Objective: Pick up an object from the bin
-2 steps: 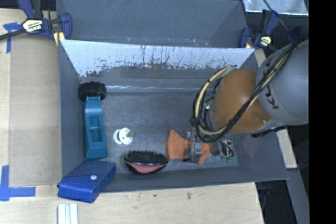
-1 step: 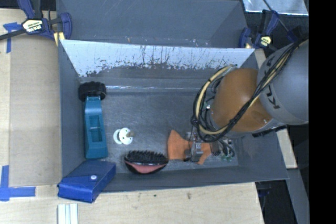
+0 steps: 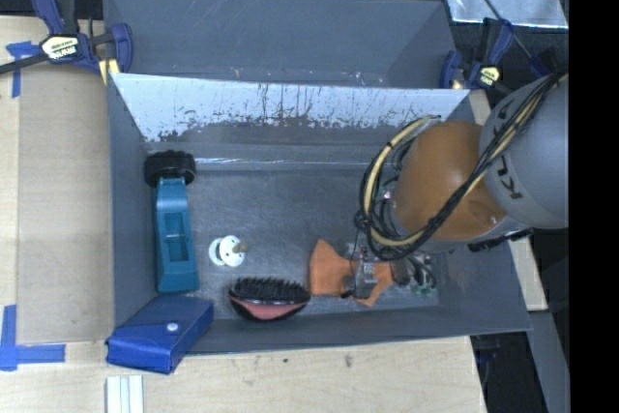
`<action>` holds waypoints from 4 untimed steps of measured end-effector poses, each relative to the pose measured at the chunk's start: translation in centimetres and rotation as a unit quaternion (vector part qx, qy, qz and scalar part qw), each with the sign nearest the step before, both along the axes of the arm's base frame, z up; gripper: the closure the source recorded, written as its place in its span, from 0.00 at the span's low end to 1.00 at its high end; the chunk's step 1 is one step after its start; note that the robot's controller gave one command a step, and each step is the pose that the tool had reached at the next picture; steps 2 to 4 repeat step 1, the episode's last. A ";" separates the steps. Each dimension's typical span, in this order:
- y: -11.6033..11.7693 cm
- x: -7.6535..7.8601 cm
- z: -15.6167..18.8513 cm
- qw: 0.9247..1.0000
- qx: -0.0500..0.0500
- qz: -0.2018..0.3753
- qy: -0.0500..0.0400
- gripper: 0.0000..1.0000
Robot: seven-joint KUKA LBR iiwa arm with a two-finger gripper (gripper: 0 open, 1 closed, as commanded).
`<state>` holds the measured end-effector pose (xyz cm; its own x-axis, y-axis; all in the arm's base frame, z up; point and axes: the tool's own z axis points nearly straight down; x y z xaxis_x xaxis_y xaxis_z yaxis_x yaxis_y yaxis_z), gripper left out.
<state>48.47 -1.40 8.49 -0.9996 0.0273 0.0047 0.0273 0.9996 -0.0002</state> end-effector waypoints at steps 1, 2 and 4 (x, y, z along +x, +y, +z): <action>0.0 0.0 2.1 1.000 0.000 0.000 -0.001 1.00; 0.0 0.0 2.1 1.000 0.000 0.000 -0.001 1.00; 0.0 0.0 2.1 1.000 0.000 0.000 -0.001 1.00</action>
Offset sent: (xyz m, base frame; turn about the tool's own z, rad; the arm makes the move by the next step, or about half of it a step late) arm 0.0000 0.0000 0.0179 0.0000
